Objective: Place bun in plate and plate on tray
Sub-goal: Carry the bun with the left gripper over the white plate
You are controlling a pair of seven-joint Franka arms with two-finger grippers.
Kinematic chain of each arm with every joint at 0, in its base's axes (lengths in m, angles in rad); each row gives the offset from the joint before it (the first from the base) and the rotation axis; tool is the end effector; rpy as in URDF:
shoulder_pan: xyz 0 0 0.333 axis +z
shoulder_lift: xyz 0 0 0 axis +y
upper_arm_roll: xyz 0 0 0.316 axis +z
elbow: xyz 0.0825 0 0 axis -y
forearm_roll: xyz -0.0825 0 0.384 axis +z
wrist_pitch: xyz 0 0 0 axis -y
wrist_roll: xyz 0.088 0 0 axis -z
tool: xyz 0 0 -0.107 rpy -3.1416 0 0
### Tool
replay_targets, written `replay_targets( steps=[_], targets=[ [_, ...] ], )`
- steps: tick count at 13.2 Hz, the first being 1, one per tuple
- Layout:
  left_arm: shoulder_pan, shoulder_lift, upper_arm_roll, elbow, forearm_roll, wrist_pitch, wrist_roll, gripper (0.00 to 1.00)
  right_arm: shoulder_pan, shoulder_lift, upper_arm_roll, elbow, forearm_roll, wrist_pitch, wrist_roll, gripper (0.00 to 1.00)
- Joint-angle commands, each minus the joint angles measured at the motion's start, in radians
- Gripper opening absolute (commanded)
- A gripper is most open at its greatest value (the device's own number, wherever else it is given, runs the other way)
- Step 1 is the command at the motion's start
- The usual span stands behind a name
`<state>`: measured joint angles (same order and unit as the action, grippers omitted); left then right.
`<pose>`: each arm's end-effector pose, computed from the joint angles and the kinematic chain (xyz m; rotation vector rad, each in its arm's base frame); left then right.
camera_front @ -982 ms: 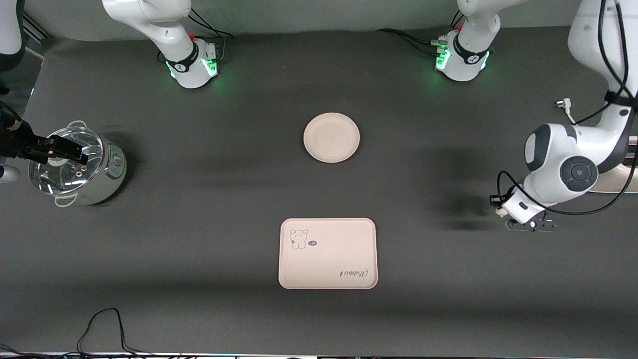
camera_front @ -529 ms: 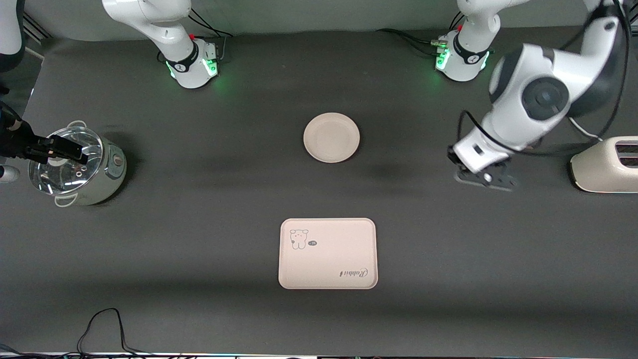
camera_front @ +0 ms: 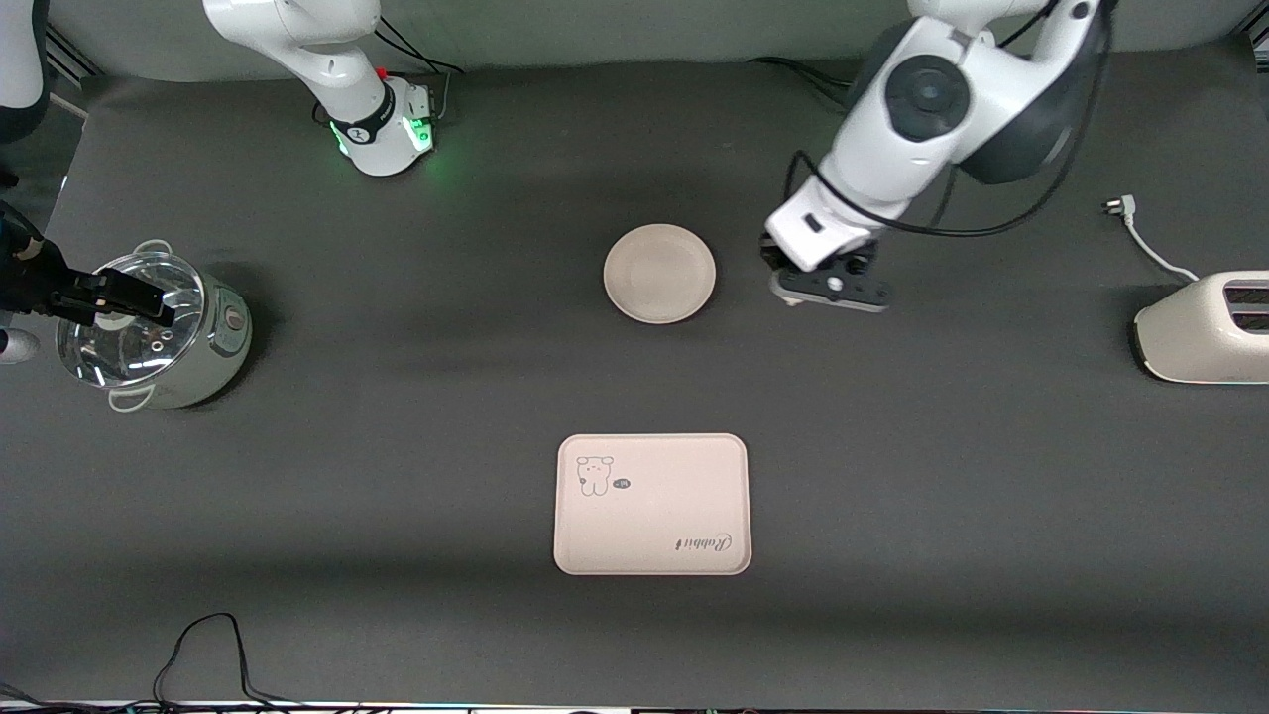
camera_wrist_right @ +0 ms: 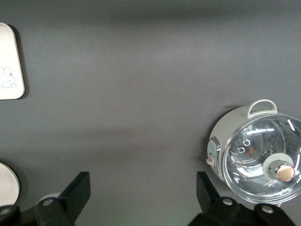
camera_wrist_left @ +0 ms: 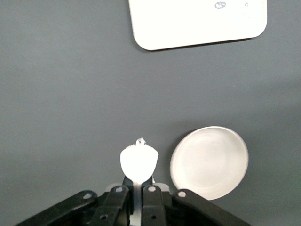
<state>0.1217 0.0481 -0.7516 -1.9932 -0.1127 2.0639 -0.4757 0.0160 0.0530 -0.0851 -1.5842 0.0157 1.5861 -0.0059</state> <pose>0.4566 -0.3351 0.4469 3.0057 -0.1525 -0.0608 0.5690 -0.0365 0.5898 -3.1259 0.0998 0.0789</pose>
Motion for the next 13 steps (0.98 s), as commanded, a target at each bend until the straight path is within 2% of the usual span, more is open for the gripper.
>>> replay_targets(
  steps=[1,4,7,9,12,13],
  targets=[
    [-0.117,0.07,0.012,-0.088,0.046,0.163,-0.199,0.08,0.01,-0.025,-0.007,-0.022,-0.019,-0.008,-0.017,1.0],
    [-0.25,0.165,0.012,-0.18,0.212,0.358,-0.484,0.08,0.01,-0.027,-0.007,-0.023,-0.019,-0.008,-0.016,1.0],
    [-0.309,0.313,0.015,-0.173,0.495,0.399,-0.755,0.08,0.01,-0.025,-0.007,-0.023,-0.019,-0.006,-0.017,1.0],
    [-0.32,0.37,0.017,-0.168,0.629,0.41,-0.895,0.08,0.01,-0.025,-0.008,-0.025,-0.019,-0.006,-0.017,1.0],
    [-0.37,0.407,0.024,-0.142,0.645,0.398,-0.934,0.1,0.01,-0.025,-0.008,-0.025,-0.019,-0.006,-0.017,1.0],
    [-0.382,0.426,0.037,-0.125,0.647,0.395,-0.942,0.13,0.01,-0.025,-0.008,-0.025,-0.019,-0.006,-0.017,1.0]
  ],
)
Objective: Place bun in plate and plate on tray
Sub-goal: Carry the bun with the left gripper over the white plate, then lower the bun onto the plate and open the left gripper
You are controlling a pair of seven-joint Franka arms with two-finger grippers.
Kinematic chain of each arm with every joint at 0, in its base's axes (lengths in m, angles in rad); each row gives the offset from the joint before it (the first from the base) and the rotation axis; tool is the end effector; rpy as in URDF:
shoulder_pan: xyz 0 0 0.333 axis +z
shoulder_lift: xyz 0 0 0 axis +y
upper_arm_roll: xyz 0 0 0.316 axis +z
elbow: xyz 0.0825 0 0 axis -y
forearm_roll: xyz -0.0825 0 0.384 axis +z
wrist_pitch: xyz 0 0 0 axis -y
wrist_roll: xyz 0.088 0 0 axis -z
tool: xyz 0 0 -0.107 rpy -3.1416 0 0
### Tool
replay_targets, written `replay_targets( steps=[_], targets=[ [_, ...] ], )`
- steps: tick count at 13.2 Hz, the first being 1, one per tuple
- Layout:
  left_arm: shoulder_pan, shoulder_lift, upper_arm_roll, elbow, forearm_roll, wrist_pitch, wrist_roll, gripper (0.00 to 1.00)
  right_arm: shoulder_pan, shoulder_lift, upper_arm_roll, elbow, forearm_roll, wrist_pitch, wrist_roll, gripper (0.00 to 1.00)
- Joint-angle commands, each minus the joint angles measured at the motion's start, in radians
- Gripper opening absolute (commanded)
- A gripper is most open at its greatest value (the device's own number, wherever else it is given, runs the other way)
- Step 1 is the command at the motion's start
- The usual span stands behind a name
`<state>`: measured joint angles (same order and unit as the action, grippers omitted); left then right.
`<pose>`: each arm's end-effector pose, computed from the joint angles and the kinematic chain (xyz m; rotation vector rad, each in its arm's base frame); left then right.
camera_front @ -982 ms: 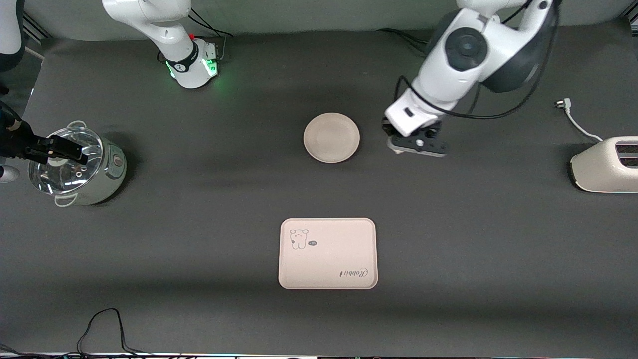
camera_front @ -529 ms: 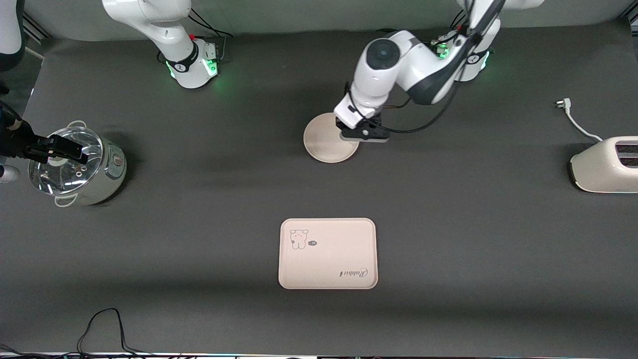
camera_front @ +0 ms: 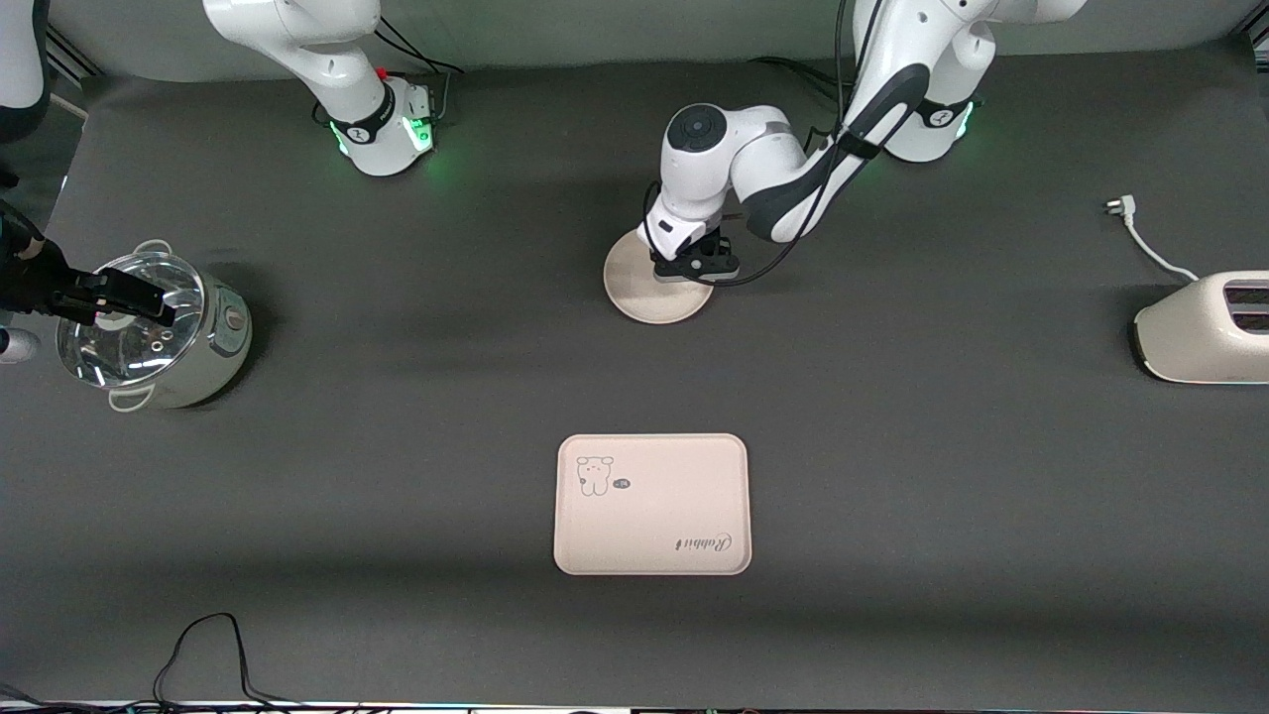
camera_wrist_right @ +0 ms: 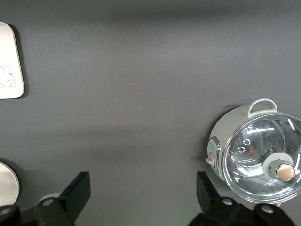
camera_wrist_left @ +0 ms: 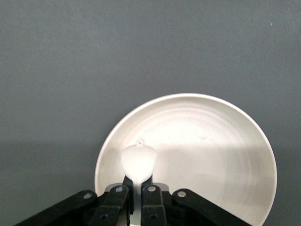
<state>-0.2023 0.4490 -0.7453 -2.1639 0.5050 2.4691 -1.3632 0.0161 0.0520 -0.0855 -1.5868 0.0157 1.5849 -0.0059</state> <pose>0.3275 -0.4577 0.2384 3.1221 0.1057 0.0349 0.5684 -0.0366 0.5890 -3.1256 0.1003 0.0833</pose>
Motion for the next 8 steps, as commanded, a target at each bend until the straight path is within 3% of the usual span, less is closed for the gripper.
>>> replay_targets(
  steps=[1,3,4,8],
  targets=[
    [-0.069,0.04,0.03,0.058,0.029,-0.018,-0.056,0.14,0.01,-0.024,-0.008,-0.022,-0.019,-0.005,-0.017,1.0],
    [-0.084,0.057,0.032,0.068,0.029,-0.03,-0.059,0.27,0.01,-0.024,-0.008,-0.022,-0.019,-0.005,-0.017,1.0],
    [-0.094,0.06,0.032,0.072,0.03,-0.03,-0.077,0.4,0.01,-0.024,-0.008,-0.022,-0.019,-0.005,-0.017,1.0],
    [-0.153,0.077,0.089,0.084,0.053,-0.029,-0.096,0.66,0.01,-0.023,-0.008,-0.024,-0.019,-0.005,-0.017,1.0]
  ],
)
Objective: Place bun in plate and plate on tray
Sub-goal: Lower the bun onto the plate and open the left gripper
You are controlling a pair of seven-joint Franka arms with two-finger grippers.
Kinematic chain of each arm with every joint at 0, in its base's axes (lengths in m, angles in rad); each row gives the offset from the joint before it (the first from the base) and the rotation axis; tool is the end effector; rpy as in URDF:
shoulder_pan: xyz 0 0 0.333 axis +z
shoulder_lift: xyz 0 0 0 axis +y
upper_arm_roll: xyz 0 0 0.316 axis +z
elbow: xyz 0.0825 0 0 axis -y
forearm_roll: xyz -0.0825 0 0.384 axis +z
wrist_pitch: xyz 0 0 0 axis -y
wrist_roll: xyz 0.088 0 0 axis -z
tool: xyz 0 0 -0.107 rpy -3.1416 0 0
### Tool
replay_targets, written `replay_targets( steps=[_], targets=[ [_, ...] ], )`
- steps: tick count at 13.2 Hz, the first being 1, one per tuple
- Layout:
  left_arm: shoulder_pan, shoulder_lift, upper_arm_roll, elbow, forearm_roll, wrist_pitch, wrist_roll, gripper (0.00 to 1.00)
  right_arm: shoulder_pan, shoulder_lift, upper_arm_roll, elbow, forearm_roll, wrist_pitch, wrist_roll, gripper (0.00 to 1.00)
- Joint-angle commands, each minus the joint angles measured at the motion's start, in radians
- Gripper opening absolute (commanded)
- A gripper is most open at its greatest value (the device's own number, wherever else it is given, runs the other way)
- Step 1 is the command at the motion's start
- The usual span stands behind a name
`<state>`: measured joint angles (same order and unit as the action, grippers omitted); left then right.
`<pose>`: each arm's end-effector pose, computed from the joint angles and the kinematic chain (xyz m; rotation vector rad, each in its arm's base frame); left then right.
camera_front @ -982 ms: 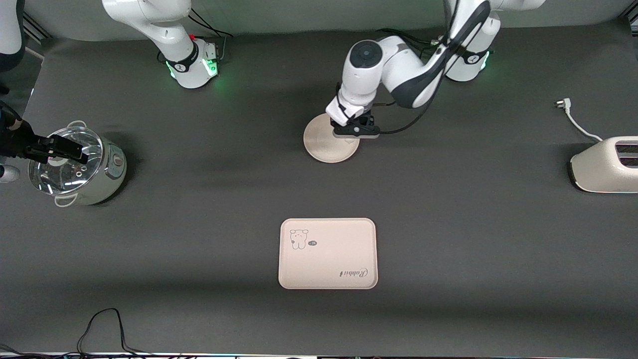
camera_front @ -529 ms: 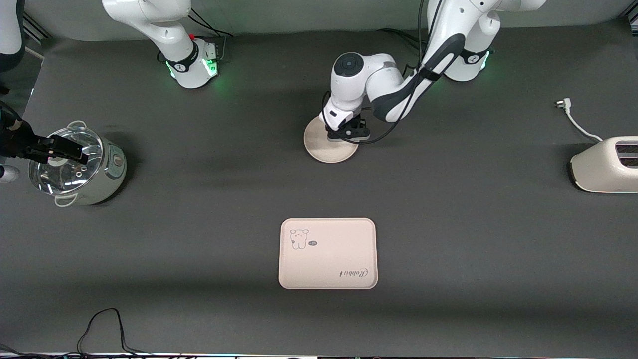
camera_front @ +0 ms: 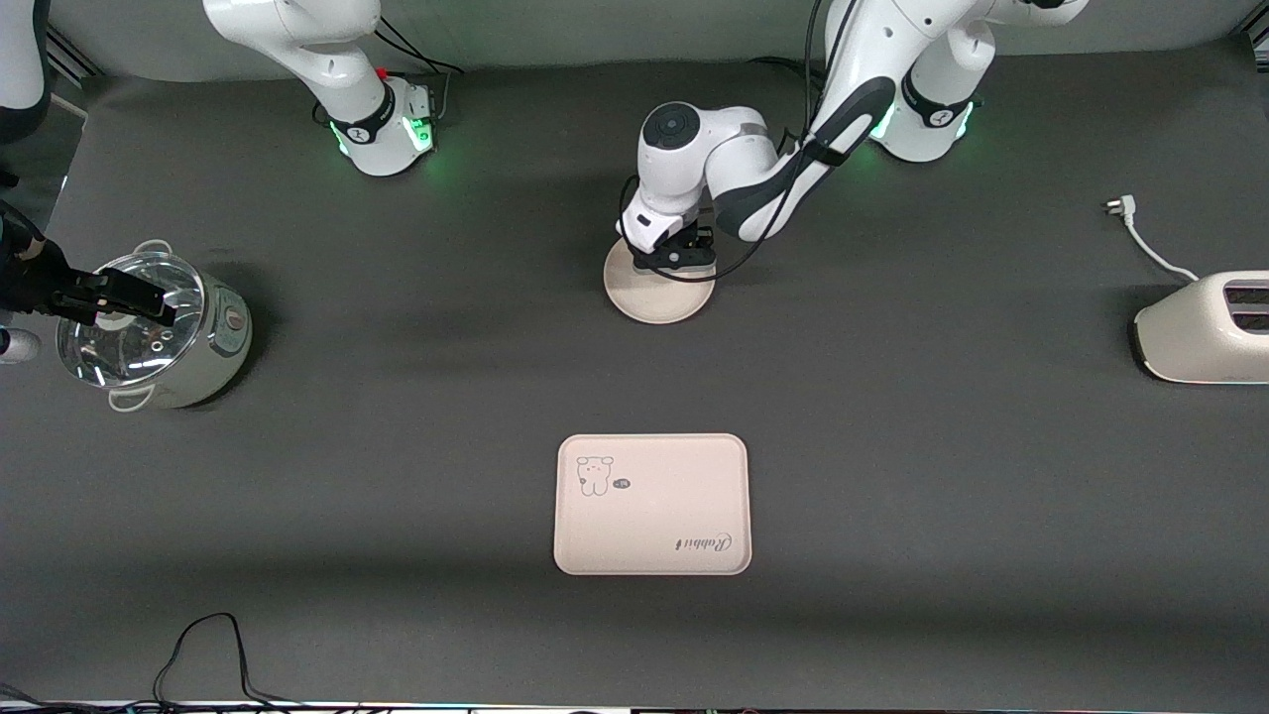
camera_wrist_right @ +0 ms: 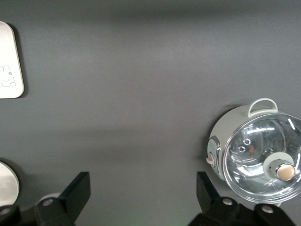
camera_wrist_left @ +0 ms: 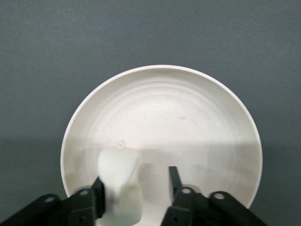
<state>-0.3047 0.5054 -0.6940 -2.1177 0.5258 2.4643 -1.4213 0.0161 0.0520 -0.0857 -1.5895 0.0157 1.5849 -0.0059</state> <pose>0.3103 -0.4820 0.2216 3.1318 0.1049 0.0184 0.5683 -0.0367 0.5878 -3.1254 0.1006 0.0875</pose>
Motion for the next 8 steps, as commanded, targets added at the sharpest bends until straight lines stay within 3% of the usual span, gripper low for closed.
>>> replay_targets(
  steps=[1,2,8],
  targets=[
    [-0.065,0.033,0.047,0.047,0.033,-0.025,-0.039,0.72,0.01,-0.023,-0.008,-0.021,-0.019,-0.005,-0.017,1.0],
    [-0.074,0.035,0.06,0.048,0.033,-0.025,-0.041,0.77,0.01,-0.023,-0.008,-0.021,-0.019,-0.005,-0.017,1.0],
    [-0.086,0.045,0.07,0.062,0.045,-0.024,-0.041,0.87,0.01,-0.023,-0.008,-0.024,-0.017,-0.005,-0.017,1.0]
  ],
)
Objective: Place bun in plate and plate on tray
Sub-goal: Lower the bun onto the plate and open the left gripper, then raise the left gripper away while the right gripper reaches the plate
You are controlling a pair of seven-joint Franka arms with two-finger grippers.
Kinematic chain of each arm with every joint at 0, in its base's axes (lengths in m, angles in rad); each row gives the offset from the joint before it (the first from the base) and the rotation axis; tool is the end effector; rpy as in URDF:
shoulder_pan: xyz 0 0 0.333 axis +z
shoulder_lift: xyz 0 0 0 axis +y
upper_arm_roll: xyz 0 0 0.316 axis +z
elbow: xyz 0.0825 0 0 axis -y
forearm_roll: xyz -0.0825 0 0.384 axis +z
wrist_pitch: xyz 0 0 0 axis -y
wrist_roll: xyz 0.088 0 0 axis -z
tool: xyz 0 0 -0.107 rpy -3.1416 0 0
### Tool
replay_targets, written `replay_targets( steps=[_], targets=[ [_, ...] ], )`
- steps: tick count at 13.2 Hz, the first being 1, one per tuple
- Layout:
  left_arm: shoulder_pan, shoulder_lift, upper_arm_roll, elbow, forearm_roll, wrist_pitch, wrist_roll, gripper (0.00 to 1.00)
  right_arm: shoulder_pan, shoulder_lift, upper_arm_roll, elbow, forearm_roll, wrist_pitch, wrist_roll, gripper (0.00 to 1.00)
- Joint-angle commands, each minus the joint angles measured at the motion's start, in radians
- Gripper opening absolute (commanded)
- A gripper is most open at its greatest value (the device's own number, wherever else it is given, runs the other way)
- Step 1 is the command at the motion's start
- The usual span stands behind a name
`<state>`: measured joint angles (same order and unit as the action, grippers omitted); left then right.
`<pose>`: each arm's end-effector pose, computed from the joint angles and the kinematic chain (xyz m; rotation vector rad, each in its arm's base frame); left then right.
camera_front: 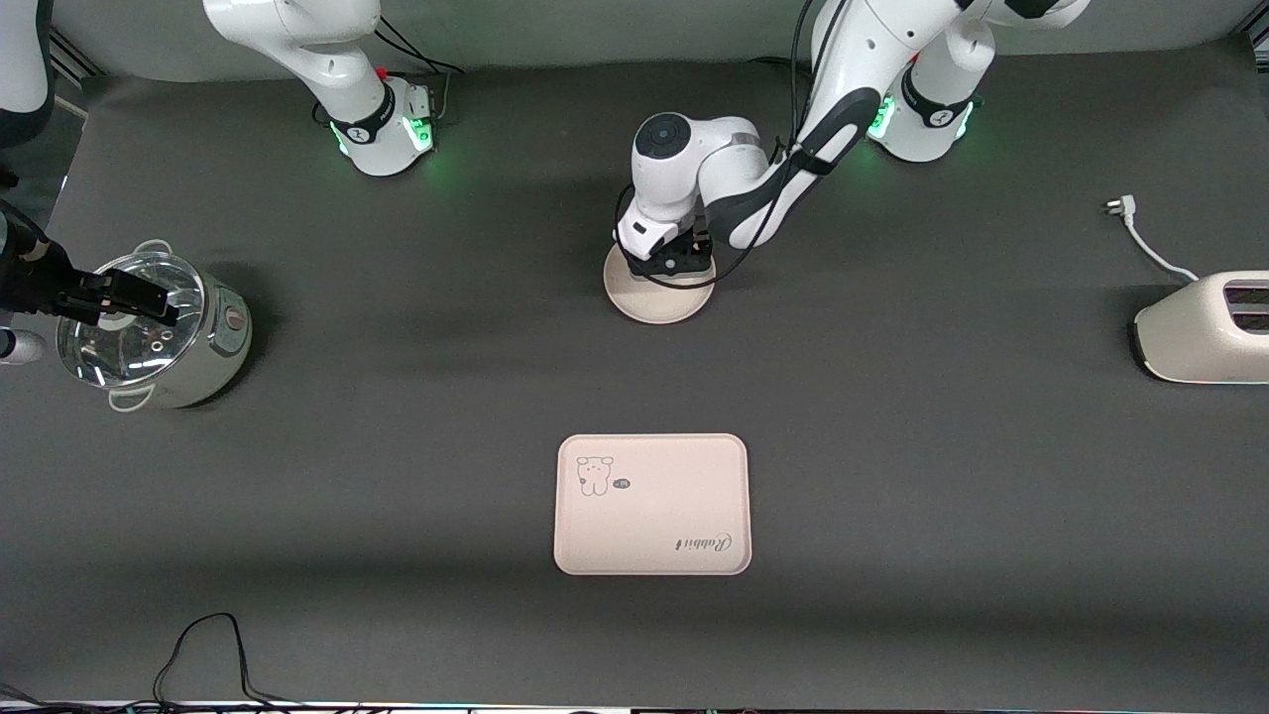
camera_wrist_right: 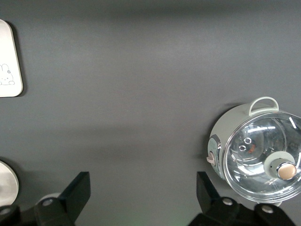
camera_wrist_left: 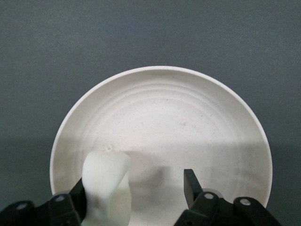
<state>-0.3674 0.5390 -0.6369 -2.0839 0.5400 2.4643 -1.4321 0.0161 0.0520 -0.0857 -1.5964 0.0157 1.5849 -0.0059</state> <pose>0.3120 -0.4896 0.2081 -3.1341 -0.1001 -0.0278 0.5679 -0.0367 0.5845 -3.1248 0.1007 0.0983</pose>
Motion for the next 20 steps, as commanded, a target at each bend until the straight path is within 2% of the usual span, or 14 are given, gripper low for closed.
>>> replay_targets(
  steps=[1,13,17,20],
  targets=[
    [-0.024,0.016,0.013,0.028,0.035,-0.022,-0.031,0.97,0.01,-0.023,-0.008,-0.017,-0.017,-0.005,-0.017,1.0],
    [-0.015,0.024,0.02,0.06,0.055,-0.034,-0.022,1.0,0.013,-0.027,-0.006,-0.022,-0.013,-0.006,-0.005,1.0],
    [0.034,0.015,0.016,0.191,0.048,-0.204,0.103,1.0,0.037,-0.049,0.001,-0.036,-0.008,-0.006,0.001,1.0],
    [0.129,-0.004,0.002,0.252,0.017,-0.245,0.243,1.0,0.086,-0.066,0.003,-0.037,-0.006,-0.037,0.093,1.0]
  ],
)
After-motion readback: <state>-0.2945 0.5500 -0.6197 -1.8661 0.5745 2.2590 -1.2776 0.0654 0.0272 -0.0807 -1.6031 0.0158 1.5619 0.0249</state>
